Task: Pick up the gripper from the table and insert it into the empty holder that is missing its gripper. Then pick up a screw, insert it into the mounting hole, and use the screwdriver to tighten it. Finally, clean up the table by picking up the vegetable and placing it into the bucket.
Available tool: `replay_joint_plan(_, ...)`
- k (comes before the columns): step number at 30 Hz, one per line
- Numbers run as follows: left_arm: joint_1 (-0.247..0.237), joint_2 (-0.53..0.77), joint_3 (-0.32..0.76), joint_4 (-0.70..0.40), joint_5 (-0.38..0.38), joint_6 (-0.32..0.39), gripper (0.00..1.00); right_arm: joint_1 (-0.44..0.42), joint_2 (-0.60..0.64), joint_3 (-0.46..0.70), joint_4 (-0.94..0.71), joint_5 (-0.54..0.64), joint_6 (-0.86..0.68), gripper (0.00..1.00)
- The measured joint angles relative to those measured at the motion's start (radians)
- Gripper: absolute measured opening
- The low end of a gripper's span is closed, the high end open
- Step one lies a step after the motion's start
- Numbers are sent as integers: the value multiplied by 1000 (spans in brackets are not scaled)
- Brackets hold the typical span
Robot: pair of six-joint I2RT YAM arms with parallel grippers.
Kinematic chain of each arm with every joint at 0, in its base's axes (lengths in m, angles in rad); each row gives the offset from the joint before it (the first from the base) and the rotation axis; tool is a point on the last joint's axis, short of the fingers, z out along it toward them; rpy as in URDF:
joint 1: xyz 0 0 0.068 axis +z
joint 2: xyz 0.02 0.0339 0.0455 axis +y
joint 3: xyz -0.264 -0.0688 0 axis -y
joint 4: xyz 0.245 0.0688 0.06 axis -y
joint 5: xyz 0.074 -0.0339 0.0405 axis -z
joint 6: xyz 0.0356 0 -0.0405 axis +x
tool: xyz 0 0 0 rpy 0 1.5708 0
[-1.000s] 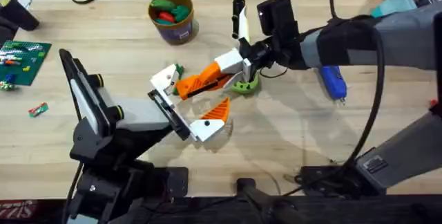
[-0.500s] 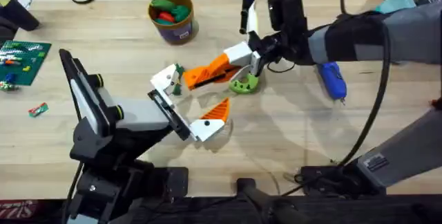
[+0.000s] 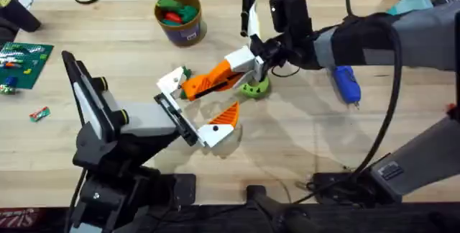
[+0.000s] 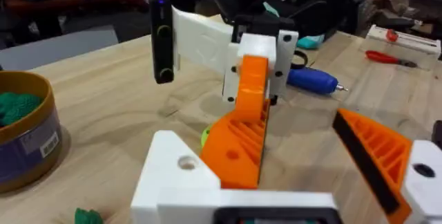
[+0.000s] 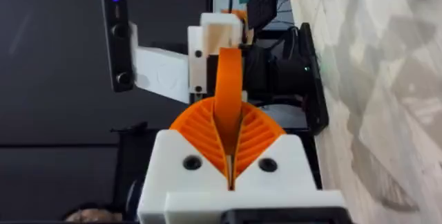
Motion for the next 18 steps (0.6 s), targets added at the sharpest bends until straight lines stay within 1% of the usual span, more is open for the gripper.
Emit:
replay_joint_plan(6, 5, 0, 0, 3, -11, 5, 986, 19, 0, 59, 9, 5, 1, 7)
replay_joint_plan(18, 5, 0, 0, 3, -19, 12, 986, 27, 6, 70, 8, 15, 4, 7)
